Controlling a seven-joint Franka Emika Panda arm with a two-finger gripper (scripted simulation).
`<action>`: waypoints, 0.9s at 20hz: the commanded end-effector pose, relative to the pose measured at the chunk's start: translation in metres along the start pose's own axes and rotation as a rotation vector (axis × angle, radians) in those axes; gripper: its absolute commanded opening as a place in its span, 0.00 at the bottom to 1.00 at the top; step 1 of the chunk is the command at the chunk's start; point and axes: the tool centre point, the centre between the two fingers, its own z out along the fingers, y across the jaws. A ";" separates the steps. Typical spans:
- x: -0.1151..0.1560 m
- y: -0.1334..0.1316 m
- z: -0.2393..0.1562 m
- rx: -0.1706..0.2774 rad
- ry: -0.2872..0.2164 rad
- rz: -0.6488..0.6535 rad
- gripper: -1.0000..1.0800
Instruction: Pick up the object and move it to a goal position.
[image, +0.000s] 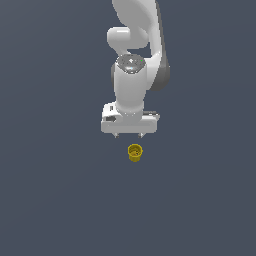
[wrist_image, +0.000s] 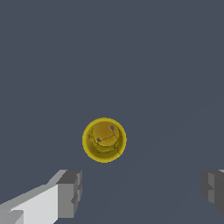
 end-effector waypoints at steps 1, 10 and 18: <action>0.000 0.000 0.000 0.000 0.000 0.000 0.96; -0.008 0.007 0.007 -0.001 -0.030 -0.023 0.96; -0.007 0.005 0.011 -0.001 -0.032 -0.032 0.96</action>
